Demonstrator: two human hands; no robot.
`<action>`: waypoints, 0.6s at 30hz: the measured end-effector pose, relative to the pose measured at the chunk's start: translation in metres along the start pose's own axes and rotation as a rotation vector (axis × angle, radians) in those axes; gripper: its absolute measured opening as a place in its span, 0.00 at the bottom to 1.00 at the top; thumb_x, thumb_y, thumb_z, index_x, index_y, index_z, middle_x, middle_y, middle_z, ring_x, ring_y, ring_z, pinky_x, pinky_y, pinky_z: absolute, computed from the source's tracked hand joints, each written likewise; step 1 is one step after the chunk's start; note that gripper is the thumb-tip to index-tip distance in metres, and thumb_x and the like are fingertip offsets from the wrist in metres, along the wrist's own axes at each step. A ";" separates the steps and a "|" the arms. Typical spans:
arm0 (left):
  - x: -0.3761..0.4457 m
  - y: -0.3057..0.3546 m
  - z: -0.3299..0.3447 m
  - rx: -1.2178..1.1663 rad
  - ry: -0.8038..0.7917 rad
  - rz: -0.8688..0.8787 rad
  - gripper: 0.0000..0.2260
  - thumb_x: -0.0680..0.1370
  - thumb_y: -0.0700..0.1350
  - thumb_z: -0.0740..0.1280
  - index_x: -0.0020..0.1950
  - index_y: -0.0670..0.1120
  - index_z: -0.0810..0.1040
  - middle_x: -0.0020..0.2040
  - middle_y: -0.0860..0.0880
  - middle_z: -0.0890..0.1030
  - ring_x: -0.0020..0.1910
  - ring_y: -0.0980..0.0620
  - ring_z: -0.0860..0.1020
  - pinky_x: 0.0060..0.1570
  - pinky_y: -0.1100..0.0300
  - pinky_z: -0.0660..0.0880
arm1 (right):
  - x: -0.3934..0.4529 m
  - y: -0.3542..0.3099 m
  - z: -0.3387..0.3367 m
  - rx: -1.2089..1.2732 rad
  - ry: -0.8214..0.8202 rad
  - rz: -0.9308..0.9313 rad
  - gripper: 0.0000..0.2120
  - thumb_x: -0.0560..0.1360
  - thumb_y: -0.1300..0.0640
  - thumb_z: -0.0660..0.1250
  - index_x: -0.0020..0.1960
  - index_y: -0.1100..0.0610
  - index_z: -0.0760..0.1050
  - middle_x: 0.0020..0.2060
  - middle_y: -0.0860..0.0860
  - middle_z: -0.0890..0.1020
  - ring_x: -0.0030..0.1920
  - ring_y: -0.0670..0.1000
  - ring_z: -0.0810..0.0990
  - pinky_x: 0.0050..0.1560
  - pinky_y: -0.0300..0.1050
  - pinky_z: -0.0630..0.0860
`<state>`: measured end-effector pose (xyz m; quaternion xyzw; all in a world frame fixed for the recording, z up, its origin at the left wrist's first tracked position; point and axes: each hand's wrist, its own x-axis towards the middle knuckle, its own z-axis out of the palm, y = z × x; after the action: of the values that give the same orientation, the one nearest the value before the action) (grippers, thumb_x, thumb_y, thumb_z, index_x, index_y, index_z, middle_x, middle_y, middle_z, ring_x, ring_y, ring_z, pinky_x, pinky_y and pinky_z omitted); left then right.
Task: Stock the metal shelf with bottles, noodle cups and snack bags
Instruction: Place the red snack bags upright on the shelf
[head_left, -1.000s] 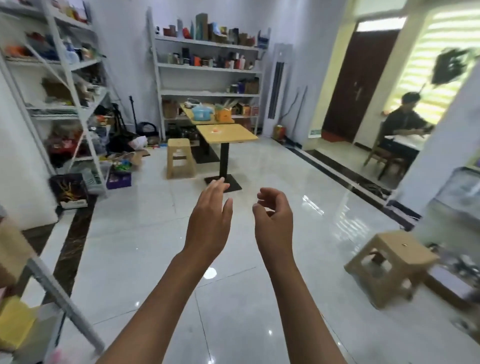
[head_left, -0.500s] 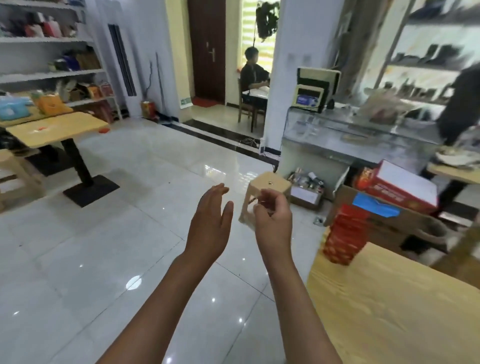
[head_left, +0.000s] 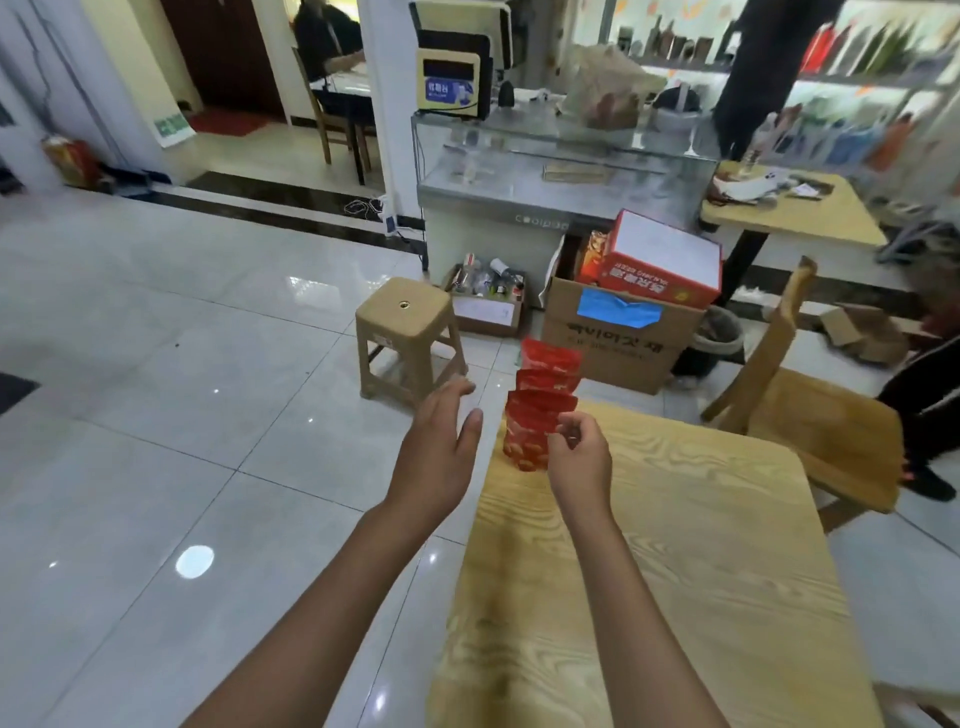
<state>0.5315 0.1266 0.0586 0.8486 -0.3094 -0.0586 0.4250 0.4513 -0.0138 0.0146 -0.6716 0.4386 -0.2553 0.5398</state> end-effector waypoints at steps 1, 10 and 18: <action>0.005 -0.003 0.010 0.001 -0.015 -0.020 0.15 0.84 0.49 0.57 0.70 0.52 0.68 0.70 0.53 0.71 0.68 0.55 0.68 0.62 0.61 0.66 | 0.014 0.013 -0.001 -0.056 -0.005 0.022 0.11 0.78 0.62 0.62 0.58 0.52 0.75 0.46 0.46 0.79 0.47 0.51 0.80 0.43 0.42 0.77; 0.042 -0.022 0.056 0.005 -0.071 -0.127 0.15 0.83 0.50 0.57 0.69 0.52 0.69 0.68 0.53 0.73 0.67 0.52 0.71 0.66 0.53 0.69 | 0.087 0.058 0.007 -0.345 -0.109 0.121 0.24 0.80 0.60 0.58 0.76 0.50 0.63 0.72 0.51 0.67 0.65 0.55 0.73 0.59 0.48 0.72; 0.049 -0.036 0.061 0.004 -0.085 -0.205 0.15 0.83 0.50 0.59 0.70 0.52 0.70 0.69 0.53 0.73 0.67 0.50 0.72 0.67 0.50 0.70 | 0.104 0.079 0.018 -0.375 -0.146 0.126 0.06 0.81 0.57 0.58 0.52 0.53 0.73 0.51 0.50 0.79 0.48 0.52 0.78 0.46 0.48 0.75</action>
<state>0.5660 0.0725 0.0008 0.8735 -0.2387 -0.1372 0.4015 0.4915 -0.0968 -0.0794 -0.7482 0.4794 -0.0853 0.4506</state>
